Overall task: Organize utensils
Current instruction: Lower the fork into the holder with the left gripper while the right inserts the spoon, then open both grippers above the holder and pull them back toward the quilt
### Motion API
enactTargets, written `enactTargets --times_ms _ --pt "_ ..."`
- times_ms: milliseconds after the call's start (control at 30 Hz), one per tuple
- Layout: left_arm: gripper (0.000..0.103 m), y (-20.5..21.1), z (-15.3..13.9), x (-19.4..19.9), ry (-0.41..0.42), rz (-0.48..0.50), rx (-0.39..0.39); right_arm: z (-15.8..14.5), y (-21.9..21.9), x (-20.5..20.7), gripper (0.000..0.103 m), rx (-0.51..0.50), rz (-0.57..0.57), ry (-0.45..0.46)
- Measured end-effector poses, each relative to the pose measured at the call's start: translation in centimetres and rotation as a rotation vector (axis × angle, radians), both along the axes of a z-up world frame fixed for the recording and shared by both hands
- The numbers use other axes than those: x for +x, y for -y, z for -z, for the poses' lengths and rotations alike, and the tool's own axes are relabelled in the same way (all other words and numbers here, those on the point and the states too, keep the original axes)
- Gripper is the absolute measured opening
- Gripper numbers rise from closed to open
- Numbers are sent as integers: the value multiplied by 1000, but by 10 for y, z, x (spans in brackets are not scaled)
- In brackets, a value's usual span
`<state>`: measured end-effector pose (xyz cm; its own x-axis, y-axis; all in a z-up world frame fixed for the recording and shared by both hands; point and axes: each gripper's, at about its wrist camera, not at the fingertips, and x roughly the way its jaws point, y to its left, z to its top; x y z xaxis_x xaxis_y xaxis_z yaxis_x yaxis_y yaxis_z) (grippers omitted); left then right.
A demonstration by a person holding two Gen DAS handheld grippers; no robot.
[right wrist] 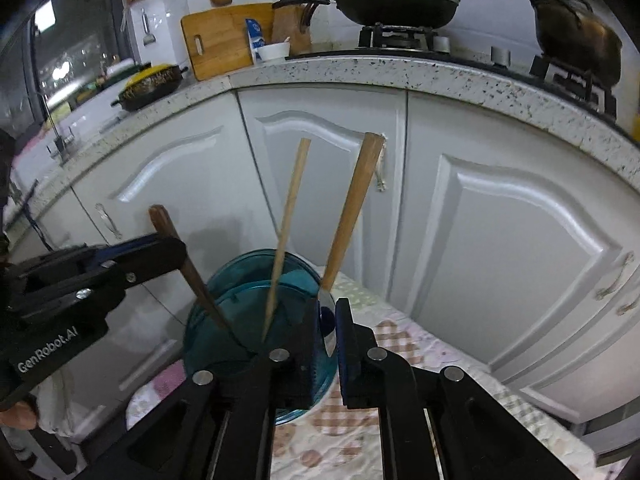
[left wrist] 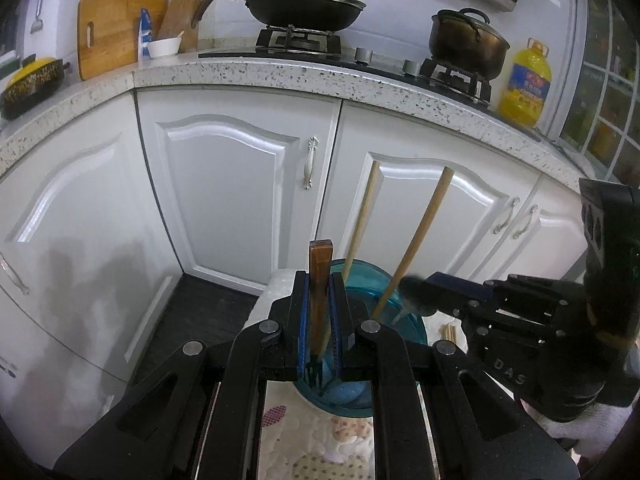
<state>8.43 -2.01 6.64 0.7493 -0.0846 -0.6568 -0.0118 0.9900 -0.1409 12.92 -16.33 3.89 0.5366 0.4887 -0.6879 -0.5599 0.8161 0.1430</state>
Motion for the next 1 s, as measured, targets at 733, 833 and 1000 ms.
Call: enactTargets --times_ms 733,833,1000 --pt "36 7 -6 -39 -8 -30 -19 -10 34 -41 39 112 73 -49" --pt "36 10 -4 -46 -15 -31 -21 -10 35 -50 42 106 88 -46" --pt "37 18 -2 -57 -14 -31 -6 -11 40 -66 42 103 125 -31"
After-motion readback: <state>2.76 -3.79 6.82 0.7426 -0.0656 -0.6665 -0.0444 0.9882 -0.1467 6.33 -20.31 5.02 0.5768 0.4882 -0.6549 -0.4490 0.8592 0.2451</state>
